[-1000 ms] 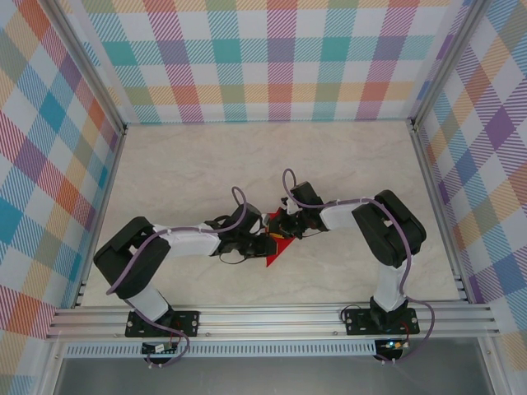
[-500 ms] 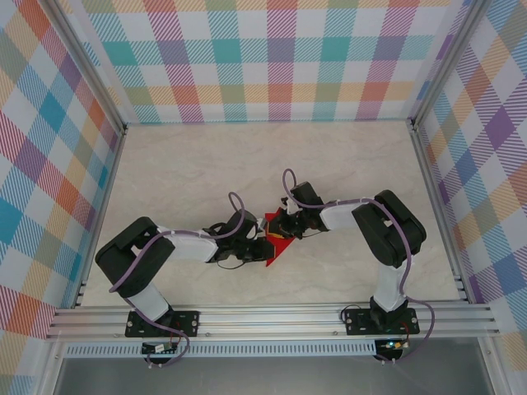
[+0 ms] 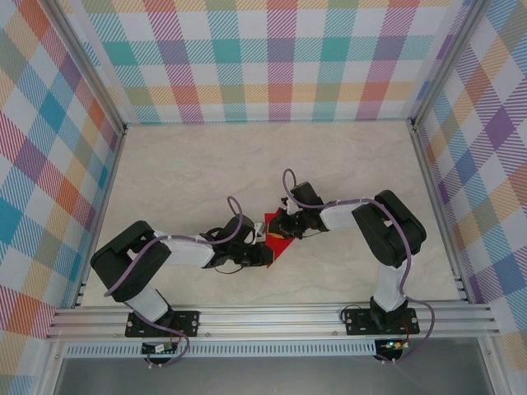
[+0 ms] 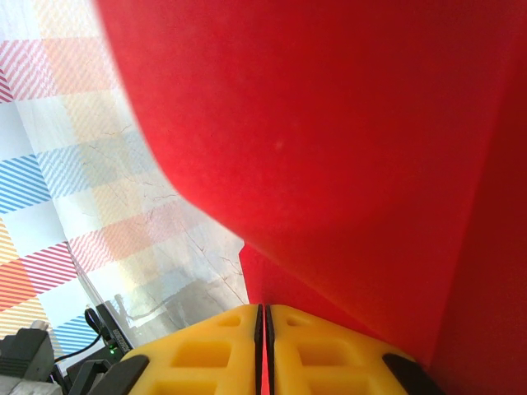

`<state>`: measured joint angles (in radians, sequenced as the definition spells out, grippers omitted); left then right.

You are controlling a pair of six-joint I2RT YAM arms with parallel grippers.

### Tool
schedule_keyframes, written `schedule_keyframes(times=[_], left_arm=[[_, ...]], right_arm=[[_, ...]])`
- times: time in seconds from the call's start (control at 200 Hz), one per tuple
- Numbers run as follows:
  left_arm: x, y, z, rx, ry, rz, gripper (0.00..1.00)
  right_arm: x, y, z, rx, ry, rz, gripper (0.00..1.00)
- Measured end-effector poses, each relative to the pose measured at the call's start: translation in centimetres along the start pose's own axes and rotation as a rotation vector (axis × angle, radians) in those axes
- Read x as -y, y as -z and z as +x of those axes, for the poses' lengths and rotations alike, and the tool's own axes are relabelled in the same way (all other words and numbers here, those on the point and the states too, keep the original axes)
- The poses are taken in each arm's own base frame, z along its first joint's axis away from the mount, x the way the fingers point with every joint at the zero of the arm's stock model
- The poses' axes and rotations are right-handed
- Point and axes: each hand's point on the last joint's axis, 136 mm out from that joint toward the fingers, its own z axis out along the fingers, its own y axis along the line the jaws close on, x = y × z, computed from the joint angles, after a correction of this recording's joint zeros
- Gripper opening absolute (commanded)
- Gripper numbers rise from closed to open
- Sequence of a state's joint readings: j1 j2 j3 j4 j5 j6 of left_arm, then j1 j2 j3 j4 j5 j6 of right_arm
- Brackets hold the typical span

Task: Fold a paper plane with a square sheet of paper (pick it up from the middle)
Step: Fourth fold the wing at the center of the table.

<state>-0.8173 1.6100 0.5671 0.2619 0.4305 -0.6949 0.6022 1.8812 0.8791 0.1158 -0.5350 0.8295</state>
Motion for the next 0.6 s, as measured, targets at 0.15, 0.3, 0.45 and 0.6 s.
schedule_keyframes(times=[0.15, 0.3, 0.45, 0.6], left_arm=[[0.1, -0.07, 0.31, -0.01, -0.006, 0.001, 0.17], [-0.06, -0.12, 0.52, -0.014, -0.006, -0.011, 0.16], [-0.14, -0.11, 0.56, -0.013, -0.006, -0.015, 0.15], [-0.07, -0.09, 0.75, -0.011, -0.013, -0.025, 0.15]], right_arm=[[0.0, 0.0, 0.0, 0.0, 0.0, 0.0, 0.13], [0.01, 0.0, 0.01, 0.0, 0.0, 0.0, 0.13], [0.0, -0.01, 0.02, 0.0, 0.0, 0.0, 0.13], [0.01, -0.01, 0.0, 0.001, 0.001, -0.001, 0.13]])
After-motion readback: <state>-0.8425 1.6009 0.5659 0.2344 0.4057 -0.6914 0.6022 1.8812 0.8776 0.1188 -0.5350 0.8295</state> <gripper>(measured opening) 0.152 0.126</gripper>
